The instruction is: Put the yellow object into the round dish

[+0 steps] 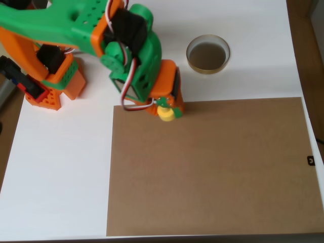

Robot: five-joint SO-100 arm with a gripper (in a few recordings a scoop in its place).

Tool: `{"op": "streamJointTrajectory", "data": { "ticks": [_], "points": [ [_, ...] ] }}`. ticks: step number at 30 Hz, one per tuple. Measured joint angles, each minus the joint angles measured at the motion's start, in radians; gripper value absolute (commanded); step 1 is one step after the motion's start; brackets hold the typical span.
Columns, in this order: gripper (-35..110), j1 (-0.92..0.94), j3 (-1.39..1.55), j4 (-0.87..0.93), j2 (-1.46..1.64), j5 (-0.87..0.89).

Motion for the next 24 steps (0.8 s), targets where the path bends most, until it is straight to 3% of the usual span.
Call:
{"op": "streamJointTrajectory", "data": {
  "ticks": [24],
  "points": [
    [0,-0.463,-0.158,0.057,-0.207,0.031]
  ]
}}
